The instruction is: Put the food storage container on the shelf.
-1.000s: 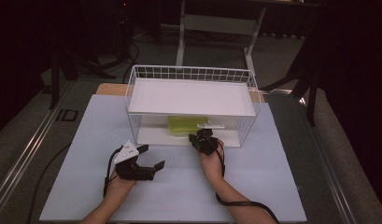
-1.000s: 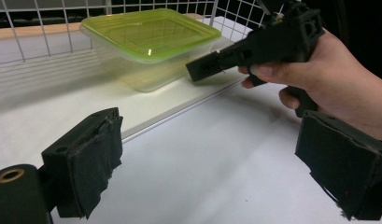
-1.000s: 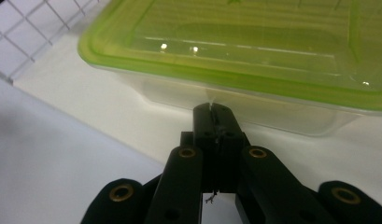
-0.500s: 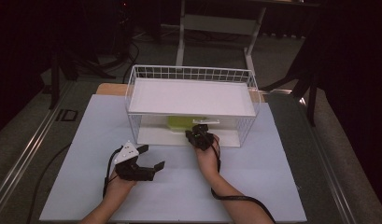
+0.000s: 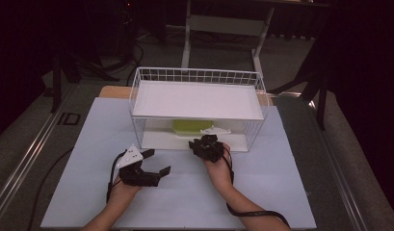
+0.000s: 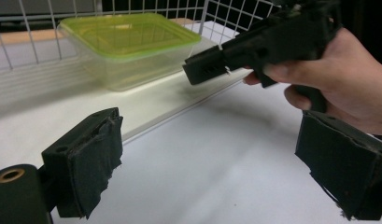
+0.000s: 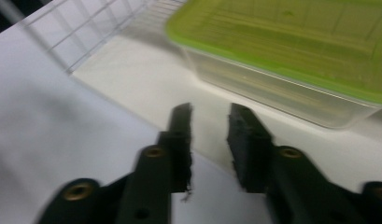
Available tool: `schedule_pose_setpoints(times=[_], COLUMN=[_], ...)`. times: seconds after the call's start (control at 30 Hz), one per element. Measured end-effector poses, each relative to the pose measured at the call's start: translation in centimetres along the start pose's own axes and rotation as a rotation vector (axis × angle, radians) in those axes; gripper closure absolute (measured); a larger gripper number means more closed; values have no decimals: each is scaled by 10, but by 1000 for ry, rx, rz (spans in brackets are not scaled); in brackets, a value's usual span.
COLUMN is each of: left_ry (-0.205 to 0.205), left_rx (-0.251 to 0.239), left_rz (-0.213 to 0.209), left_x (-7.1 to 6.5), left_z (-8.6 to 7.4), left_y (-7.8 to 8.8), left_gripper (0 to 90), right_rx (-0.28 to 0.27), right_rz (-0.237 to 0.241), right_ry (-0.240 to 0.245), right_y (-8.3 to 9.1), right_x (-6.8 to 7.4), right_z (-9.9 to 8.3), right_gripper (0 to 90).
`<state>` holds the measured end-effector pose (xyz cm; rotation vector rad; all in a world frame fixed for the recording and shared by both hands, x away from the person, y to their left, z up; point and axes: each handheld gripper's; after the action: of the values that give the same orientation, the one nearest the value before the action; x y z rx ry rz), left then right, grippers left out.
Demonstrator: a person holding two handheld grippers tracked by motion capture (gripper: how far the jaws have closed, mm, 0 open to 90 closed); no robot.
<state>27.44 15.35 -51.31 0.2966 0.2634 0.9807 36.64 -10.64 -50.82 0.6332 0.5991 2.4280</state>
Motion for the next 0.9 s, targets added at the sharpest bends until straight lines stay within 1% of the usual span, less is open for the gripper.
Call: schedule_pose_setpoints(times=[0.03, 0.07, 0.1, 0.13, 0.17, 0.23, 0.27, 0.33, 0.37, 0.4, 0.43, 0.47, 0.53, 0.6, 0.63, 0.67, 0.7, 0.73, 0.8, 0.83, 0.9], left_ry=[4, 4, 7, 3, -3, -16, -24, -27, -15, -14, -18, -25, -31, -34, -31, -40, -40, -41, -30, -25, -26], left_rx=[-6, -6, -10, -13, -14, -19, -17, -15, -27, -32, -27, -31, -33, -34, -29, -36, -36, -37, -36, -34, -31], left_rz=[-1, -1, -3, -7, -11, -16, -24, -29, -33, -33, -30, -31, -37, -39, -46, -42, -42, -40, -51, -54, -56], left_x=[0, 0, -1, -2, -3, -6, -7, -9, -10, -10, -10, -11, -11, -12, -11, -11, -11, -11, -10, -10, -9], left_z=[2, 2, 5, 7, 10, 14, 15, 18, 20, 21, 23, 24, 27, 28, 29, 29, 29, 29, 29, 28, 27], left_y=[1, 1, 1, 2, 2, 3, 2, 3, 4, 4, 5, 6, 8, 9, 10, 11, 11, 12, 13, 14, 16], left_gripper=[83, 83, 83, 83, 83, 83, 83, 83, 83, 83, 83, 83, 83, 82, 82, 81, 75, 75, 75, 75, 75], right_rx=[-1, -1, -7, -19, -23, -43, -46, -49, -59, -70, -76, -85, -96, -95, -94, -94, -94, -87, -77, -78, -64], right_rz=[-9, -9, -25, -20, -24, 1, 4, 34, 39, 35, 41, 60, 80, 86, 101, 105, 105, 104, 96, 105, 98], right_ry=[22, 22, 54, 71, 75, 70, 70, 75, 89, 103, 103, 100, 90, 88, 98, 99, 99, 109, 112, 109, 116], right_y=[2, 2, 7, 13, 16, 22, 25, 31, 35, 39, 41, 44, 50, 52, 58, 60, 60, 63, 65, 68, 71], right_x=[3, 3, 6, 9, 11, 13, 14, 15, 15, 16, 16, 16, 15, 16, 17, 18, 18, 20, 22, 23, 25], right_z=[-1, -1, -2, -3, -3, -5, -5, -7, -7, -7, -7, -7, -7, -8, -9, -11, -11, -13, -15, -18, -21], right_gripper=[651, 651, 623, 542, 509, 409, 351, 297, 277, 256, 245, 224, 201, 196, 176, 177, 177, 177, 179, 179, 178])
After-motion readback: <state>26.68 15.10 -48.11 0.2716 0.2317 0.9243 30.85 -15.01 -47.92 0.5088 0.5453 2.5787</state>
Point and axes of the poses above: each handheld gripper's, and its own axes: y roughly backward along the jaws, z roughly out of its top, x roughly to its left, and after that the axes turned 15 degrees about z, right-handed
